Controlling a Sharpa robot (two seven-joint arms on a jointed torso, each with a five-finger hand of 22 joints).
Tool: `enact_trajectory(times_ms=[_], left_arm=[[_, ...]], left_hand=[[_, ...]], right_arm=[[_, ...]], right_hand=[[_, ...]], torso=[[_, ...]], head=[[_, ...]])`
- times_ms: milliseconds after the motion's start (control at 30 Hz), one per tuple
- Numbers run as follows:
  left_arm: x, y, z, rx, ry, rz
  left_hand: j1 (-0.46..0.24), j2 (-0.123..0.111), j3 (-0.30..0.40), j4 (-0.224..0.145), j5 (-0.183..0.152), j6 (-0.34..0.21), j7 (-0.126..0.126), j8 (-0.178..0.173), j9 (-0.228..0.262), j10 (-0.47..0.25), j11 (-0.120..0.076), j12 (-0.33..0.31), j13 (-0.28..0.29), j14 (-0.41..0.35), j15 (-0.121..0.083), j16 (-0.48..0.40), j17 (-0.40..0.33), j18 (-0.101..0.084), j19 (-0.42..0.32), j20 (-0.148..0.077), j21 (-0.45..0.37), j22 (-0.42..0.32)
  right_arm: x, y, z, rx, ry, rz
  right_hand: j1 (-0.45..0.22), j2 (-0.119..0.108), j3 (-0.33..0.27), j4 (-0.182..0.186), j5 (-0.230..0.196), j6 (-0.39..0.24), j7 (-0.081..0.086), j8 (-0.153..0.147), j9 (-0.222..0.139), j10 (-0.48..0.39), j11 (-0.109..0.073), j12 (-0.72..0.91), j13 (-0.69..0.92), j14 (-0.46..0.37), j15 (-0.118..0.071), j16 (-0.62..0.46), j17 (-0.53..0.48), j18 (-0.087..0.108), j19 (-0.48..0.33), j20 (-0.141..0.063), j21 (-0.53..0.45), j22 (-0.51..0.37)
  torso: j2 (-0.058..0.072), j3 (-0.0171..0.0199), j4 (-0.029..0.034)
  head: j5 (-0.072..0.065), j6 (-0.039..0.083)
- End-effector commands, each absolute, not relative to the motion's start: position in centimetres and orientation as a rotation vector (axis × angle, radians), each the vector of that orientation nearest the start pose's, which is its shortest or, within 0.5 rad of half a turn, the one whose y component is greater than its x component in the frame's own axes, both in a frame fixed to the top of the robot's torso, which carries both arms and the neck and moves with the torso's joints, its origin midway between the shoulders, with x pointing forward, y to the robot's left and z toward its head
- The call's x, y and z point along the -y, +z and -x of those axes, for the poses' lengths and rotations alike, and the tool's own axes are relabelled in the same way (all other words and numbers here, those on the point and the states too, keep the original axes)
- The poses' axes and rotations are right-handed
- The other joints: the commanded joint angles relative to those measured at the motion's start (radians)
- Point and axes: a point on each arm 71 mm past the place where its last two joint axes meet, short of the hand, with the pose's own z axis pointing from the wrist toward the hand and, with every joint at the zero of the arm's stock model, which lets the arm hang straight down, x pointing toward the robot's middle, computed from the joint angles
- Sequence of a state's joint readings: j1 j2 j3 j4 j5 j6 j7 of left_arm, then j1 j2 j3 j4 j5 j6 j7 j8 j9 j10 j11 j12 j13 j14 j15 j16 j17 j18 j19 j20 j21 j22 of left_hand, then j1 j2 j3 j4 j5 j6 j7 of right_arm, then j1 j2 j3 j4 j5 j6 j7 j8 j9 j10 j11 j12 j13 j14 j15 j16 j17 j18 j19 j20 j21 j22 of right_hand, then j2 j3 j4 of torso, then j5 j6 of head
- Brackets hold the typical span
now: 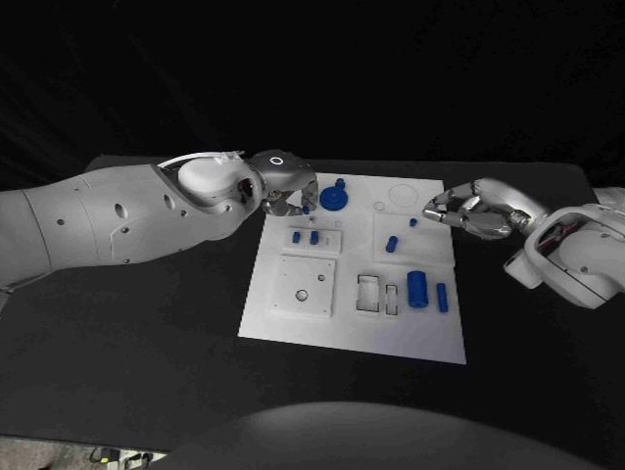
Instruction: Assemble the parts on the task board
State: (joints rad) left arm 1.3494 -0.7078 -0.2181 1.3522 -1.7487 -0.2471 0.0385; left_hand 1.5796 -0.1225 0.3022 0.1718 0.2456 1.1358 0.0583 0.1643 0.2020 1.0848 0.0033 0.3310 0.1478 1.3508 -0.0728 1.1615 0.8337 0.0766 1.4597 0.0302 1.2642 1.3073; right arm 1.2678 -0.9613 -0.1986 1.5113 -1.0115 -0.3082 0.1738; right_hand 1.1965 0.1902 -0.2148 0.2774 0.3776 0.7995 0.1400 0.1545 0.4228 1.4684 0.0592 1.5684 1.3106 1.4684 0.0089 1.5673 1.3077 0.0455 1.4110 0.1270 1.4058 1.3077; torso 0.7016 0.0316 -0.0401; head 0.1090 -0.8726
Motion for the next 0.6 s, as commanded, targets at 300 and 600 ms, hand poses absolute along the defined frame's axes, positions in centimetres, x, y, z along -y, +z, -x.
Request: enact_trajectory(times_ms=[300, 600], left_arm=[[-16.3, -18.7, -51.5, -1.608, -0.494, -0.680], [-15.9, -19.1, -51.6, -1.626, -0.495, -0.688]], left_hand=[[-0.010, 0.000, 0.005, -0.005, -0.001, 0.005, -0.002, -0.003, 0.000, 0.014, -0.001, -0.009, -0.002, -0.007, 0.002, -0.005, -0.006, -0.010, -0.002, 0.005, 0.003, 0.167], [-0.011, -0.001, 0.006, -0.006, -0.002, 0.002, -0.001, -0.006, -0.001, 0.014, 0.000, -0.013, -0.004, -0.008, 0.002, -0.007, -0.011, -0.009, -0.003, 0.005, 0.000, 0.166]], right_arm=[[25.7, -20.7, -47.1, -1.774, 0.910, -0.116], [25.8, -20.7, -47.1, -1.774, 0.909, -0.117]], right_hand=[[0.013, 0.000, -0.002, 0.007, 0.005, 0.007, 0.002, -0.001, -0.002, 0.102, 0.002, 0.002, 0.260, 0.102, 0.003, 0.003, 0.263, 0.007, -0.006, -0.002, -0.006, 0.193], [0.013, 0.000, -0.002, 0.007, 0.005, 0.007, 0.002, -0.001, -0.002, 0.102, 0.002, 0.002, 0.260, 0.102, 0.003, 0.003, 0.263, 0.007, -0.006, -0.002, -0.006, 0.193]], torso=[[0.002, 0.0006, -0.0018], [0.001, 0.0007, -0.0006]], head=[[0.002, 0.000], [0.000, 0.000]])
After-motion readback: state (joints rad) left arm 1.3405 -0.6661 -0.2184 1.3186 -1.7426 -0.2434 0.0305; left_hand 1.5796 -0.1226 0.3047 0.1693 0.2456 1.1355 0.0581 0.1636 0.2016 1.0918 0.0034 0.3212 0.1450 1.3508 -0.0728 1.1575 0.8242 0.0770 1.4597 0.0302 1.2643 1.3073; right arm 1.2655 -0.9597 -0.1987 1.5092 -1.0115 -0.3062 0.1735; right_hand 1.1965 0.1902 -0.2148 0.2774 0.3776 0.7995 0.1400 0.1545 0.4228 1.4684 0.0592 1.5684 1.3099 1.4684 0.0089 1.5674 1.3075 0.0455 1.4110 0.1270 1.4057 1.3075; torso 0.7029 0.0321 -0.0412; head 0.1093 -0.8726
